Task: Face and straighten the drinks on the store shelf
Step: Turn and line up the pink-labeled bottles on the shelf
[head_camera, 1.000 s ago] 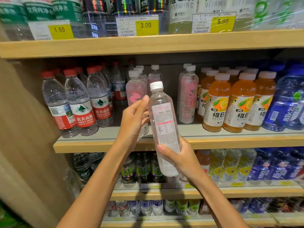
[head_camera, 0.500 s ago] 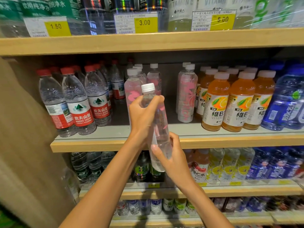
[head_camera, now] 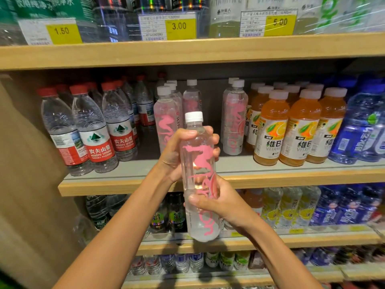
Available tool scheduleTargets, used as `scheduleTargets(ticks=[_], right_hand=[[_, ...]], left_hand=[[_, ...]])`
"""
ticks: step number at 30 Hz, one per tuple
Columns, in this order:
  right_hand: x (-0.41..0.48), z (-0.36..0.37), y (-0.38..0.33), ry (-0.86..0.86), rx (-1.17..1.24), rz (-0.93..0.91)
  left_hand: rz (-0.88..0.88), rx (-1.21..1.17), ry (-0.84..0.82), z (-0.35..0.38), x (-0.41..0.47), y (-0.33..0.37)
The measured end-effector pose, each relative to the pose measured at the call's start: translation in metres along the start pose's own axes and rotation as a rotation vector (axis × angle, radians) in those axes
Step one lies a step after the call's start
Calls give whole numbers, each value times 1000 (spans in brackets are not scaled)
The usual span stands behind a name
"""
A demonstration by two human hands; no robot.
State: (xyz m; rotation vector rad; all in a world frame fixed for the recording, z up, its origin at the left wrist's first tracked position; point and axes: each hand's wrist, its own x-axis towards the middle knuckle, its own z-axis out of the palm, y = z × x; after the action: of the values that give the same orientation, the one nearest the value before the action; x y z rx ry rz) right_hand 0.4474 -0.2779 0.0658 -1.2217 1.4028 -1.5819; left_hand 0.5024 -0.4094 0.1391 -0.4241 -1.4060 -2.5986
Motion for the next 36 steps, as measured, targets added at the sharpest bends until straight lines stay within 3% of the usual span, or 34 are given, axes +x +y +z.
scheduleTargets(ticks=[4,11,14,16,18,21,25,36], right_hand=[[1,6,6,100,-63,-62],[9,-19,0,390,-274,-177],[22,-43,-5,544,-361,-244],[32,-58,-6,627,-413,-275],[41,-70,-4,682,-435,-287],[53,-82,3,742,-460,-272],[65,-91,12,788,-496,-240],[92,-94,12,905,-623,-146]], left_hand=[[-12,95,44,-3,-1,-2],[113,543,426,-21,-13,-9],[243,1078,549,-39,-23,-28],[337,1528,499,-51,-29,-43],[401,1944,338,-62,-31,-53],[395,2291,53,-74,-24,-57],[360,2403,-108,-88,-16,-61],[407,2381,-92,-96,-14,-63]])
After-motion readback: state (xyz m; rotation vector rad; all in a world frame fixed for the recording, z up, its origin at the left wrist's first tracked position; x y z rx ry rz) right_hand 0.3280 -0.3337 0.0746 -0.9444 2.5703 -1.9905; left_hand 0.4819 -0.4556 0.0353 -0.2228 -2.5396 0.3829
